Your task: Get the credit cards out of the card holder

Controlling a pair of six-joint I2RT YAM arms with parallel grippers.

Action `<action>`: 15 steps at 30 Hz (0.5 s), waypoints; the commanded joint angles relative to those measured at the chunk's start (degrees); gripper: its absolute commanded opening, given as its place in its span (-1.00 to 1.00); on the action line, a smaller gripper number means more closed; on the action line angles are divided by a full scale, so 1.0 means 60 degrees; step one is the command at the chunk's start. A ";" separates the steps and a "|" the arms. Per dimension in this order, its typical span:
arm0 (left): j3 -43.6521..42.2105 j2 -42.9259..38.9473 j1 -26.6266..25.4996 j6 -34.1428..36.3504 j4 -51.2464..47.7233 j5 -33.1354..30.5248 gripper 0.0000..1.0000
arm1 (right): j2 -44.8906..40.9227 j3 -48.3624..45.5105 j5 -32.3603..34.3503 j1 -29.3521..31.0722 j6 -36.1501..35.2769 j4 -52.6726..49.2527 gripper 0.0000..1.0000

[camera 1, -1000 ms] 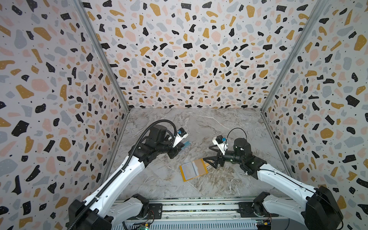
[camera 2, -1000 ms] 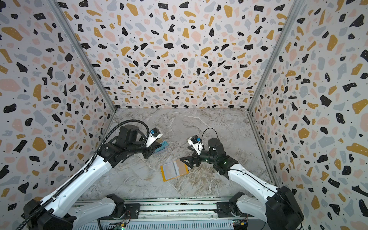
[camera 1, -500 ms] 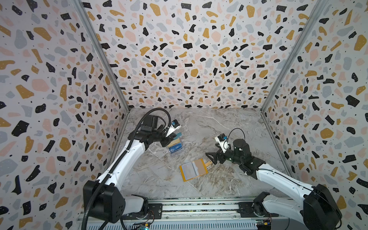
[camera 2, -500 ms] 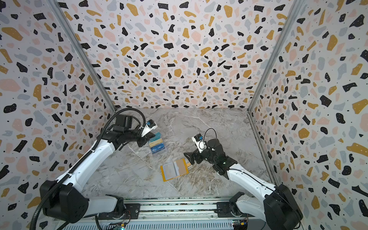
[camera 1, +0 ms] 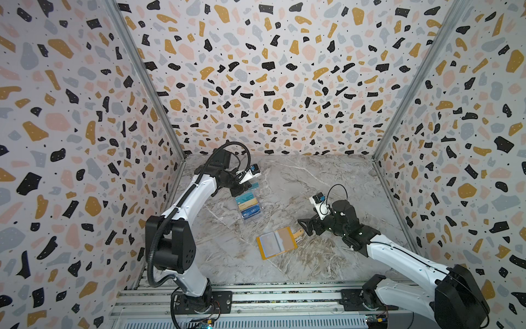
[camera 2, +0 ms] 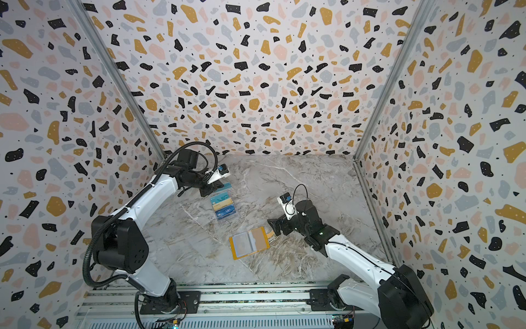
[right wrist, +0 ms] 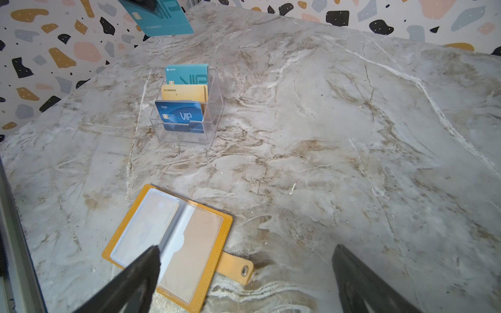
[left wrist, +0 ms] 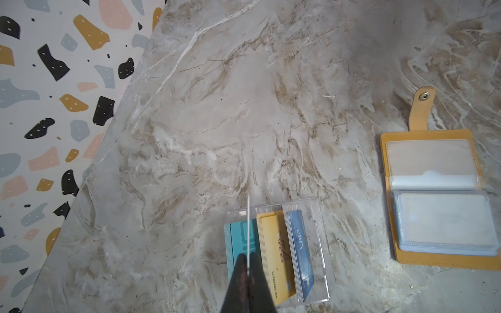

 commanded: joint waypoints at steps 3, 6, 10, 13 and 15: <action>0.0207 0.0413 0.0124 0.0238 -0.0217 0.0058 -1.00 | -0.0391 0.0405 0.0271 0.0039 -0.0003 -0.0303 0.98; 0.0020 0.0504 0.0155 -0.0031 0.0155 -0.0016 -1.00 | -0.0502 0.0368 0.0428 0.0036 0.0026 -0.0354 0.98; -0.0361 0.0577 0.0241 -0.0406 0.0652 -0.0231 -1.00 | -0.0545 0.0302 0.0442 0.0043 0.0056 -0.0358 0.98; -0.0682 0.0593 0.0332 -0.0542 0.0906 -0.0220 -1.00 | -0.0551 0.0302 0.0432 0.0042 0.0085 -0.0347 0.98; -0.0829 0.0606 0.0397 -0.0595 0.1010 -0.0117 -1.00 | -0.0536 0.0332 0.0402 0.0036 0.0100 -0.0356 0.98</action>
